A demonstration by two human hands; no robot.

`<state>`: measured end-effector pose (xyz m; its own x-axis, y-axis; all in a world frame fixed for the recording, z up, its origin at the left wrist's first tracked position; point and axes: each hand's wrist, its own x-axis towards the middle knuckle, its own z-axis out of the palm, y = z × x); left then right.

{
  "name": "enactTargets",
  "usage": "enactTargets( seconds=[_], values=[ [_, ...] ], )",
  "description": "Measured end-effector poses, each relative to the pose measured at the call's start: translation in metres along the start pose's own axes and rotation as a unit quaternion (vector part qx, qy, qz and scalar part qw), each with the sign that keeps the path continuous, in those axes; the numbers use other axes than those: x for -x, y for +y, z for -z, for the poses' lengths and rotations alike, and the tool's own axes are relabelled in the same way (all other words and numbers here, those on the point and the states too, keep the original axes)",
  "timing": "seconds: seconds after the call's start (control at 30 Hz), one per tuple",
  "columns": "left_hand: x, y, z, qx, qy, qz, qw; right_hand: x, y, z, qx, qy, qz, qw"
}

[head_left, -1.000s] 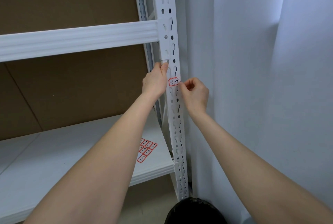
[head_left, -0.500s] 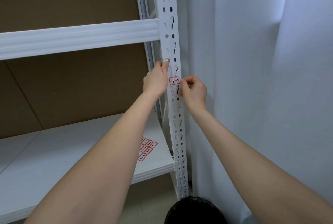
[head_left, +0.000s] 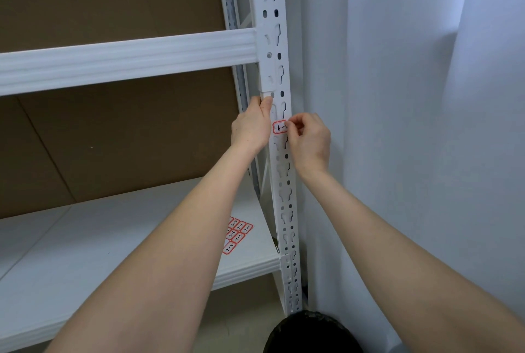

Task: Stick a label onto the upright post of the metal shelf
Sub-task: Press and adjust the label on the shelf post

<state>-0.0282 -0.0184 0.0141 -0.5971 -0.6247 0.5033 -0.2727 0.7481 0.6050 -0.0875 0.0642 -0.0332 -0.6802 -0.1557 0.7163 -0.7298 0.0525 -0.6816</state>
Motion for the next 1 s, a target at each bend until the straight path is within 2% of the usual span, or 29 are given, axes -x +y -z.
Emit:
enactTargets(
  seconds=[0.27,0.57,0.77,1.0],
  values=[
    [-0.001,0.0,0.0,-0.001,0.0,0.002,1.0,-0.001,-0.009,0.004,0.099,-0.056,-0.011,0.993],
    [0.0,0.0,0.0,0.001,0.0,0.003,1.0,0.006,-0.007,0.005,0.081,-0.071,0.0,0.994],
    [0.0,0.0,0.001,-0.005,0.001,-0.005,1.0,0.008,0.001,0.007,0.014,-0.02,0.005,1.0],
    [0.0,0.0,0.0,0.001,0.001,-0.002,1.0,0.003,-0.004,0.006,-0.02,-0.025,-0.018,0.999]
  ],
)
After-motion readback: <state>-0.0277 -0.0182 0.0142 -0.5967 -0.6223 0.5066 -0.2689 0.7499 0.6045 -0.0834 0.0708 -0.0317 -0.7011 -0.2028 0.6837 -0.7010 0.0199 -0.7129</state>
